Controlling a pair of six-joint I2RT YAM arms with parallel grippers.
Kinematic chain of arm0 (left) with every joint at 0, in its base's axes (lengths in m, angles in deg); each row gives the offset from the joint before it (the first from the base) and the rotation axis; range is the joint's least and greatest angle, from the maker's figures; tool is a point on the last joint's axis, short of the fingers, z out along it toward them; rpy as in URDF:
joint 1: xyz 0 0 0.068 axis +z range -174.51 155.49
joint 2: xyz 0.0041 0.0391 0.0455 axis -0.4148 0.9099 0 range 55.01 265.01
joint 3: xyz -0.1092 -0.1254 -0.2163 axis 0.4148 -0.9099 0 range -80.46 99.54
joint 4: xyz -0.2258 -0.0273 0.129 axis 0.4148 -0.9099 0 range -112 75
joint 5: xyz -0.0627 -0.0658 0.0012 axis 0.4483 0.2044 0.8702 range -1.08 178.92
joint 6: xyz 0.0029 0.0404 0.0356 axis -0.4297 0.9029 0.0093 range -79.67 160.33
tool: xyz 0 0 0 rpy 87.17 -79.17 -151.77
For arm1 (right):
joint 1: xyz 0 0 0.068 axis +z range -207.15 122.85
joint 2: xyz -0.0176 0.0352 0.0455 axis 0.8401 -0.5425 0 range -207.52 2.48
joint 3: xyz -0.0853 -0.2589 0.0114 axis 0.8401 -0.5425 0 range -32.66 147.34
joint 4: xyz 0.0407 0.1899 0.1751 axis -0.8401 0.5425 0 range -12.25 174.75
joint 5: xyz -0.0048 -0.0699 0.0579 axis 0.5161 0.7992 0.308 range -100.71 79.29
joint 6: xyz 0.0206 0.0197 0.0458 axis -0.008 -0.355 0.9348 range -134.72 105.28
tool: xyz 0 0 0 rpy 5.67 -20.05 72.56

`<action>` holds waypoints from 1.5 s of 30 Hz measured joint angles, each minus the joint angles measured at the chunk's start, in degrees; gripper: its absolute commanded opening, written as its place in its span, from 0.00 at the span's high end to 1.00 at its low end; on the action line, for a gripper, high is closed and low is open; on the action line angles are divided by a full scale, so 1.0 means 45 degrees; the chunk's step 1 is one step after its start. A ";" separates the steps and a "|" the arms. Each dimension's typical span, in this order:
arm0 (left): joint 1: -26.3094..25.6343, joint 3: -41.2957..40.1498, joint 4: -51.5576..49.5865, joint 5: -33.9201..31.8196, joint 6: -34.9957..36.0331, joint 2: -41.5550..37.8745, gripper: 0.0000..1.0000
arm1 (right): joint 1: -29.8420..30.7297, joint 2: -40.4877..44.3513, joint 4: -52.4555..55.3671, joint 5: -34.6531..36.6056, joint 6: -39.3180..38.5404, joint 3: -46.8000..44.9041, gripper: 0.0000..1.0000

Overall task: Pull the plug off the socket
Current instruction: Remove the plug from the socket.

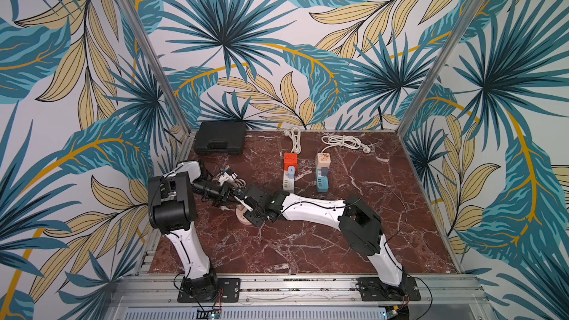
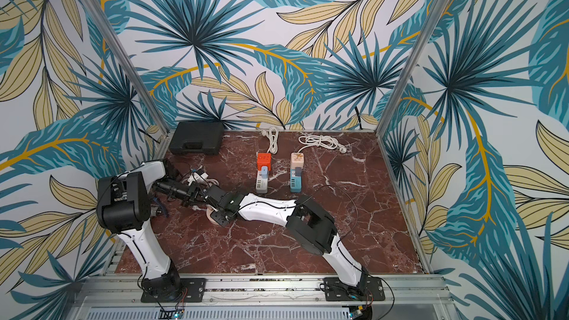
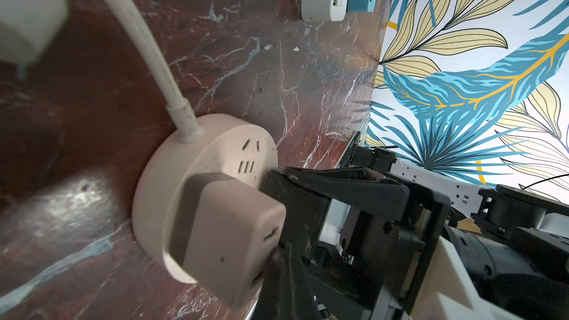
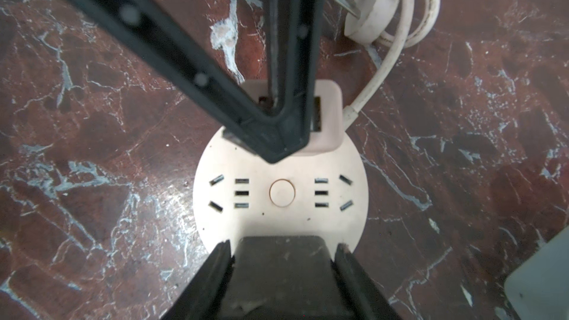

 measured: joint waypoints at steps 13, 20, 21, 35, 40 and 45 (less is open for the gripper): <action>0.0000 -0.0175 0.0146 0.0296 -0.0063 0.0000 1.00 | -0.0486 -0.0049 0.1025 -0.1311 0.0418 0.0622 0.78; 0.0000 -0.0267 0.0301 0.0481 -0.0063 0.0000 1.00 | -0.0641 -0.0126 0.1209 -0.1821 0.0758 0.0767 0.77; 0.0000 -0.0291 0.0301 0.0495 -0.0063 0.0000 1.00 | -0.0612 -0.0136 0.1214 -0.1719 0.0777 0.0767 0.78; 0.0010 -0.0466 0.0243 0.0510 -0.0005 0.0000 1.00 | 0.0253 -0.0350 0.1137 0.0602 0.0704 0.0753 0.77; 0.0010 -0.0486 0.0277 0.0534 0.0005 0.0000 1.00 | -0.0010 -0.0345 0.1137 -0.0073 0.0996 0.0753 0.78; 0.0010 -0.0510 0.0296 0.0559 0.0010 0.0000 1.00 | -0.0447 -0.0325 0.1195 -0.1253 0.1365 0.0782 0.78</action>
